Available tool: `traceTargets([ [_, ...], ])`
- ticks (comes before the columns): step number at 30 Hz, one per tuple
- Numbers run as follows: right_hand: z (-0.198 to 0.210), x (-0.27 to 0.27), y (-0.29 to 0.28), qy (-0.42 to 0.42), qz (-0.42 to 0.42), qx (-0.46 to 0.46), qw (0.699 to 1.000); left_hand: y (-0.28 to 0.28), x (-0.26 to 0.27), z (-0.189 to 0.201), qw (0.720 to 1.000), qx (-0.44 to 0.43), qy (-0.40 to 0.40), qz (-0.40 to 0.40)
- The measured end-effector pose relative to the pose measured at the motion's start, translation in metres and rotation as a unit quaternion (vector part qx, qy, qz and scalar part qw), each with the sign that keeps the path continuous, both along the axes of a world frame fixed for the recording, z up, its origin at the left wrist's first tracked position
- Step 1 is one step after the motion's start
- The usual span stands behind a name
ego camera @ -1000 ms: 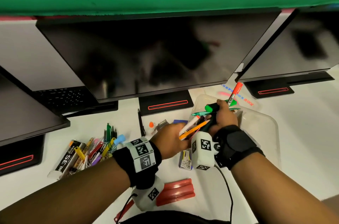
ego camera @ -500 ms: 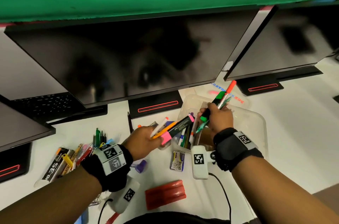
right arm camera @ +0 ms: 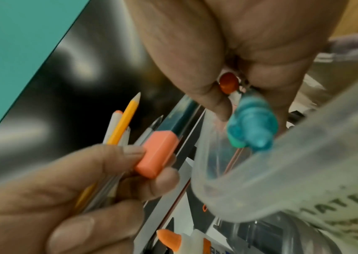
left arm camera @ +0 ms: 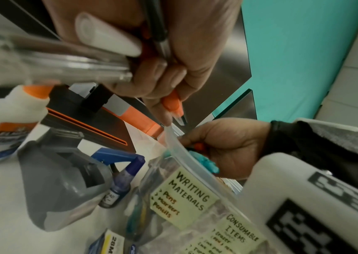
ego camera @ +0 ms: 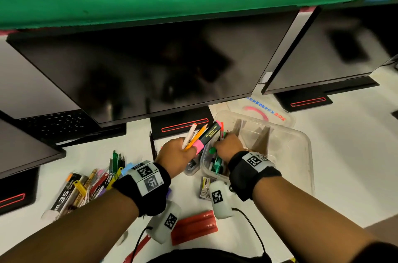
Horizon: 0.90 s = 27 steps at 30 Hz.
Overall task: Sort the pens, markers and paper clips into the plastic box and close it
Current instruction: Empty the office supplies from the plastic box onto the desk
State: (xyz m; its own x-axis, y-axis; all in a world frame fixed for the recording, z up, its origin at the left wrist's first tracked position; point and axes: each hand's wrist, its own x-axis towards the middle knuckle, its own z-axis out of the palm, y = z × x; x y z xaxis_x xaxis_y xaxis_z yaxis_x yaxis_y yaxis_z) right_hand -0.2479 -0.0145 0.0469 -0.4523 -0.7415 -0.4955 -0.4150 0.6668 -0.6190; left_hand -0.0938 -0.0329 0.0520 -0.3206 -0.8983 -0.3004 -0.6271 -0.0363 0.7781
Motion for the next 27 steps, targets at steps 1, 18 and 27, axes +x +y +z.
traceTargets([
  [1, 0.0, 0.001, -0.001, 0.009, 0.014, -0.001, 1.0, 0.0, -0.001, -0.001, 1.0, -0.001, -0.005, 0.0],
  [18, -0.012, -0.047, 0.098, 0.259, 0.346, -0.092, 0.897, -0.005, -0.053, 0.004, 0.985, -0.087, -0.106, -0.109],
  [27, -0.033, -0.048, 0.119, 0.299, 0.332, -0.145, 0.883, 0.001, -0.091, 0.011, 0.933, -0.044, -0.282, -0.221],
])
